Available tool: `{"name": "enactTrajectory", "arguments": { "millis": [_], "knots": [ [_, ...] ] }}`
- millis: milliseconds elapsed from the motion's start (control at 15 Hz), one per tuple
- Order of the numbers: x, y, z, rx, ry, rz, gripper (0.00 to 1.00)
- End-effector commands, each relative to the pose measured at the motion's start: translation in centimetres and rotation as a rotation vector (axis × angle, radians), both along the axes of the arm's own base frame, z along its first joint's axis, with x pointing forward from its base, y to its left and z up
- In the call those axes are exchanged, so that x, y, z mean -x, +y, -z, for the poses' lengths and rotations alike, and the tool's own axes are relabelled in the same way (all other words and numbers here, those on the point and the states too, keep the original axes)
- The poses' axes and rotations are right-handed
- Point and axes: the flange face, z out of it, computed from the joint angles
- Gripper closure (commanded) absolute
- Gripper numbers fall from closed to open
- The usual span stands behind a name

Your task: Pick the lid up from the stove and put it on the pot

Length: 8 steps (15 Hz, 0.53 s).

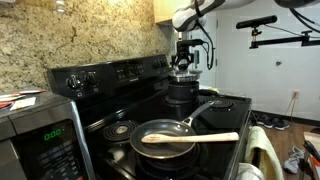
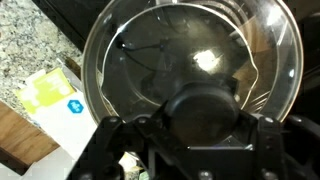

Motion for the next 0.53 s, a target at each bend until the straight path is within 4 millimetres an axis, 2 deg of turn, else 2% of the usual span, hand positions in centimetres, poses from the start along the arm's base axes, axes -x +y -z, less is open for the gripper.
{"name": "enactTrajectory", "arguments": {
  "millis": [0,467],
  "knots": [
    [0.3,-1.2,-0.2,-0.024,-0.044,0.041,0.77],
    [-0.1,-2.5,1.2,-0.026,-0.087,0.049,0.77]
  ]
}}
